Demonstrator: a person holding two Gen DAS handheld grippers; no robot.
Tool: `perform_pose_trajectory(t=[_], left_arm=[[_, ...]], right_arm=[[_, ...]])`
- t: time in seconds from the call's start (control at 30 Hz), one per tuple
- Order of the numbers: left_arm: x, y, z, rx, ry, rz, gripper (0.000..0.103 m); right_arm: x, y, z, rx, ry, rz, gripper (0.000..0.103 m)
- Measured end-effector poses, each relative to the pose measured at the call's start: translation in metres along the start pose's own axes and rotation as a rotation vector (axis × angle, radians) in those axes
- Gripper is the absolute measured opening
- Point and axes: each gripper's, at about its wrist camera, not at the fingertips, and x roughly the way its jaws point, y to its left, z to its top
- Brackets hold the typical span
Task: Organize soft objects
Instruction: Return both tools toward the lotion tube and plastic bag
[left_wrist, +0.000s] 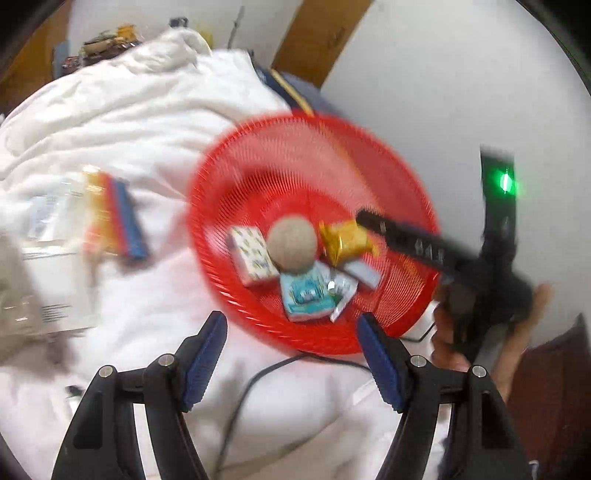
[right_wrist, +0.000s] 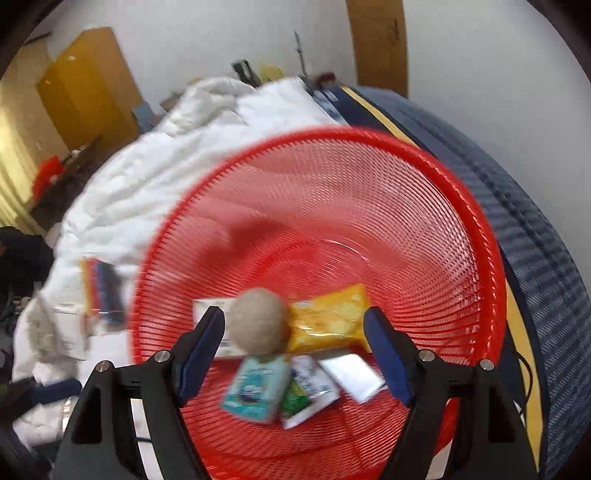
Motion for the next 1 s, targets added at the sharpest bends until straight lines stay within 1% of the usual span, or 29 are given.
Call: perform_pose_trajectory(t=[0.1, 0.13, 0.2, 0.27, 0.33, 0.4, 0.47, 0.53, 0.63, 0.7, 0.77, 0.9, 0.93, 1.0], left_arm=[[-0.050, 0.039, -0.007, -0.103, -0.114, -0.014, 0.090], [-0.063, 0.055, -0.010, -0.139, -0.139, -0.024, 0.094], [-0.090, 0.091, -0.018, -0.221, -0.180, -0.031, 0.094], [-0.116, 0.128, -0.035, -0.291, -0.236, -0.054, 0.094], [-0.139, 0.155, -0.055, -0.327, -0.296, -0.017, 0.095], [-0.154, 0.175, -0.077, -0.341, -0.342, 0.047, 0.095], [-0.161, 0.193, -0.098, -0.365, -0.375, 0.098, 0.095], [-0.162, 0.216, -0.115, -0.430, -0.397, 0.116, 0.095], [-0.148, 0.246, -0.125, -0.542, -0.387, 0.104, 0.095], [-0.137, 0.256, -0.126, -0.589, -0.364, 0.067, 0.095], [-0.131, 0.260, -0.129, -0.605, -0.356, 0.048, 0.095], [-0.131, 0.257, -0.129, -0.595, -0.365, 0.055, 0.095], [-0.134, 0.257, -0.130, -0.594, -0.371, 0.055, 0.095], [-0.137, 0.260, -0.132, -0.599, -0.384, 0.057, 0.095]], right_arm=[[-0.018, 0.025, -0.005, -0.047, -0.046, 0.097, 0.079], [-0.025, 0.039, -0.009, -0.076, -0.058, 0.135, 0.080], [-0.034, 0.064, -0.020, -0.132, -0.073, 0.191, 0.080], [-0.042, 0.100, -0.030, -0.216, -0.076, 0.265, 0.080], [-0.048, 0.125, -0.043, -0.279, -0.068, 0.318, 0.080], [-0.050, 0.150, -0.056, -0.339, -0.055, 0.371, 0.080], [-0.051, 0.169, -0.069, -0.383, -0.032, 0.423, 0.080], [-0.047, 0.183, -0.077, -0.403, -0.011, 0.450, 0.080], [-0.038, 0.201, -0.089, -0.428, 0.044, 0.487, 0.080], [-0.030, 0.210, -0.095, -0.448, 0.069, 0.496, 0.080], [-0.023, 0.221, -0.102, -0.467, 0.101, 0.505, 0.080], [-0.013, 0.237, -0.108, -0.462, 0.191, 0.519, 0.079], [-0.007, 0.244, -0.107, -0.469, 0.227, 0.501, 0.079], [0.001, 0.254, -0.106, -0.478, 0.286, 0.440, 0.070]])
